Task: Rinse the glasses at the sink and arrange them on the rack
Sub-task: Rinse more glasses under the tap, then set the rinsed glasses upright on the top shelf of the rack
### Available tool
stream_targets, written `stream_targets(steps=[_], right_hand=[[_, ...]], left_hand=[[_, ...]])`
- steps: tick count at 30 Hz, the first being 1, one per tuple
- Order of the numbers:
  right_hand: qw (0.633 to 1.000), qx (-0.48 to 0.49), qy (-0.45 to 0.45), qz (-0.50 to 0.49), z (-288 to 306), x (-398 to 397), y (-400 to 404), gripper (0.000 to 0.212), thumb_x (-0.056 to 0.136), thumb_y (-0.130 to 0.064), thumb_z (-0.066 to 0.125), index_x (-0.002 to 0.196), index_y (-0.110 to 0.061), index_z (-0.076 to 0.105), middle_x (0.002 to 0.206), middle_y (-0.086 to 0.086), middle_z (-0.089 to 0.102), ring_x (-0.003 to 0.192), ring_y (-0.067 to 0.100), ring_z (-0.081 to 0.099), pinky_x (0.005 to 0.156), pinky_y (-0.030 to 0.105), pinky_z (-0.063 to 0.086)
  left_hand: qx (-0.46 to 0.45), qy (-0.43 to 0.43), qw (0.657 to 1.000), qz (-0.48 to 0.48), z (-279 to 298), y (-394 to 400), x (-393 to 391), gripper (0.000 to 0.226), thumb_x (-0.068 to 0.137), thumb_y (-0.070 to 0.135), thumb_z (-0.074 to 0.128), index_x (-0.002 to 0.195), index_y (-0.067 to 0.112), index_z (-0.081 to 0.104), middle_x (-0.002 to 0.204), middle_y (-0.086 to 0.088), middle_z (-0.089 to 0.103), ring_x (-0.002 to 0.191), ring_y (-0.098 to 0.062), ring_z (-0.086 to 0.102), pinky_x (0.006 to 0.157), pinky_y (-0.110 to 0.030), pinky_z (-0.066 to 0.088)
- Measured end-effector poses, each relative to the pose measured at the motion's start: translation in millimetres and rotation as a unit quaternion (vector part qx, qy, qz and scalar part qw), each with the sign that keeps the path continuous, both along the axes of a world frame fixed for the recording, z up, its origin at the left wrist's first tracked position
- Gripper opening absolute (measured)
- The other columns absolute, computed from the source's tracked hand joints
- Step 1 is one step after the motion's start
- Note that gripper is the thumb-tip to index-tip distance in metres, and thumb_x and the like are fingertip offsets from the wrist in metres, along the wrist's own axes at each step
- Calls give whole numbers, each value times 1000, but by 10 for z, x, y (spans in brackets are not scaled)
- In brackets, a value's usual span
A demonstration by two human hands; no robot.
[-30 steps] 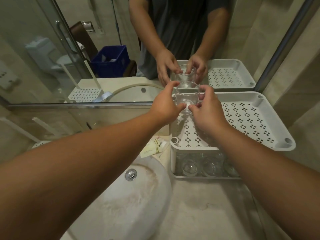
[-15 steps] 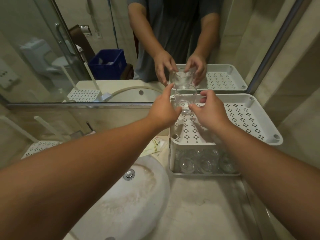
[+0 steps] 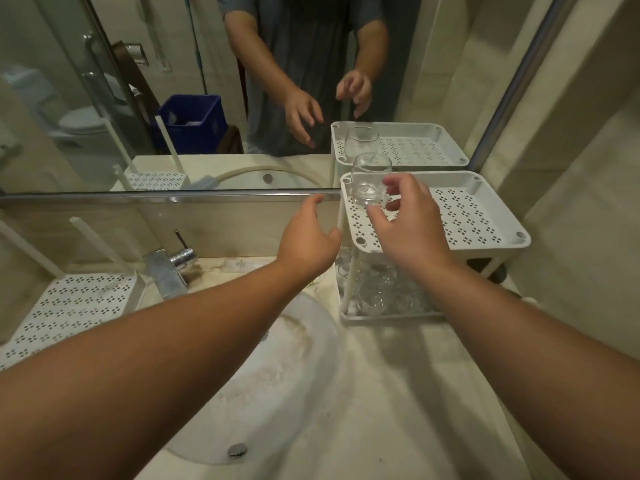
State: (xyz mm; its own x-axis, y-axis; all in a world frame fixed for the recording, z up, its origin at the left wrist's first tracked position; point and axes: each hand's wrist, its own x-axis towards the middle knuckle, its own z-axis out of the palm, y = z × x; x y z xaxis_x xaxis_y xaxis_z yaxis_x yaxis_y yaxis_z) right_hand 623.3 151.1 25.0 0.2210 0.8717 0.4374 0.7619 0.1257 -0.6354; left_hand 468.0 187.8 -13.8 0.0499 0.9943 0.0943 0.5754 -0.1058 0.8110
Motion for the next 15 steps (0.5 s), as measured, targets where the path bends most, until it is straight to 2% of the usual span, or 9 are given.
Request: stream_targets(steps=[4, 6, 8, 11, 13, 15], right_hand=[[1000, 18, 7, -10, -35, -162, -315, 35, 90, -24, 67, 122, -23, 54, 112, -12, 48, 88, 3, 57, 76, 23, 50], [1000, 27, 6, -14, -71, -245, -473, 33, 90, -22, 66, 121, -24, 55, 112, -12, 47, 88, 4, 58, 76, 22, 51], [1000, 24, 6, -17, -126, -327, -617, 30, 91, -21, 64, 120, -24, 55, 113, -13, 45, 88, 4, 59, 75, 22, 51], [1000, 2, 5, -30, -238, -427, -796, 26, 91, -19, 63, 116, -22, 57, 114, -12, 45, 84, 1, 59, 71, 14, 47], [998, -24, 2, -53, -326, -476, -899, 24, 90, -19, 64, 114, -23, 59, 111, -12, 49, 81, -3, 57, 66, 7, 42], [996, -48, 4, -68, -424, -515, -995, 21, 89, -19, 66, 109, -24, 61, 105, -13, 51, 79, -5, 55, 62, 8, 39]], left_hand=[[-21, -7, 999, -25, -102, -208, -133, 65, 90, 28, 64, 148, 27, 35, 143, -8, 50, 118, -25, 58, 96, -42, 52], [-24, -12, 999, -36, -150, -297, -205, 63, 90, 30, 64, 147, 27, 36, 144, -7, 49, 122, -23, 55, 96, -35, 49], [-23, -11, 999, -47, -194, -382, -271, 61, 91, 30, 63, 146, 27, 38, 144, -6, 49, 121, -19, 54, 90, -28, 43], [-29, -14, 998, -63, -248, -509, -373, 56, 90, 27, 62, 143, 27, 43, 143, -4, 49, 104, -7, 53, 84, -23, 36], [-37, -19, 996, -75, -297, -588, -438, 52, 90, 25, 62, 140, 26, 46, 143, -3, 49, 111, -7, 51, 86, -21, 35], [-43, -14, 995, -90, -362, -663, -482, 50, 90, 25, 61, 139, 25, 48, 142, -3, 50, 122, -14, 51, 88, -21, 35]])
